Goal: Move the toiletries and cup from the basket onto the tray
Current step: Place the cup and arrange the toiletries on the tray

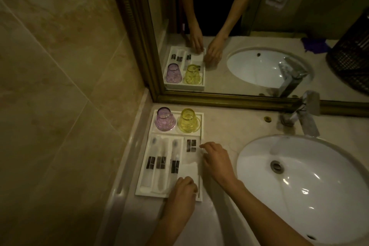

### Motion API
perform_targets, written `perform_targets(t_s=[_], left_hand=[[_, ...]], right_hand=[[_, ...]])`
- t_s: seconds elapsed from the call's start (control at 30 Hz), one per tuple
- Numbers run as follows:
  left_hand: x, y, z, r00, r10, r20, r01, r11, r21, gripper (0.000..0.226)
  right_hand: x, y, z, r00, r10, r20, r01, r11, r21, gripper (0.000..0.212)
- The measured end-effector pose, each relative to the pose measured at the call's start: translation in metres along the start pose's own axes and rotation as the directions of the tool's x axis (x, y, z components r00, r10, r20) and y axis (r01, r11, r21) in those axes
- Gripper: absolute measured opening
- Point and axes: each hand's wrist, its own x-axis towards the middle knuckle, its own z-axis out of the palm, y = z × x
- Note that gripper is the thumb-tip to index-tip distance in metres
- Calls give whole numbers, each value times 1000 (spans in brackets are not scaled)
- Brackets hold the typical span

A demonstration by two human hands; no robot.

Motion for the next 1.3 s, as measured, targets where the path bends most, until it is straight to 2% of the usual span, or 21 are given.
perform_targets(t_s=[0.1,0.17,0.23,0.3,0.4,0.5,0.57,0.67,0.8,0.87,0.93,1.0,1.1,1.2,1.3], left_hand=[[-1,0,1,998,-24,-52,25,999,23,25],[1,-1,1,992,-60,-109,63,998,23,30],[9,-2,-2,993,-103,-58,108,991,74,44],[19,-5,-9,990,-140,13,136,980,143,55],[31,-5,-18,990,-114,79,69,902,427,70],[34,-6,-21,983,-137,121,55,853,520,77],[35,-8,-20,978,-156,140,60,848,527,80],[35,-9,-20,979,-152,135,66,864,499,78],[29,-8,-23,992,-115,54,83,910,405,67],[22,-7,-26,990,-133,43,106,914,393,68],[17,-7,-30,982,-187,35,158,906,392,70],[13,-8,-34,974,-220,50,182,896,405,71],[8,-12,-37,972,-220,82,164,888,430,69],[4,-16,-37,968,-226,105,165,896,412,68],[5,-17,-36,961,-247,129,186,913,364,67]], right_hand=[[4,-15,5,985,-146,96,158,980,-125,47],[4,-24,9,968,-149,202,190,961,-200,47],[1,-27,11,954,-99,281,173,952,-251,45],[-7,-28,11,952,-94,291,178,944,-276,43],[-18,-26,10,963,-135,232,203,932,-300,36],[-25,-20,10,954,-111,277,201,925,-322,39],[-30,-15,9,943,-130,306,238,907,-348,45],[-26,-17,2,957,-146,251,219,930,-294,42],[33,-39,-23,993,-113,-27,105,976,-193,47],[74,-52,-38,990,-103,-95,89,986,-141,57],[108,-64,-48,998,-38,-40,33,993,-110,67],[134,-68,-49,995,41,94,-27,988,-151,73],[150,-70,-45,957,102,272,-41,975,-220,67],[154,-67,-47,962,94,255,-29,968,-249,54],[155,-67,-47,968,85,235,-22,966,-259,52]])
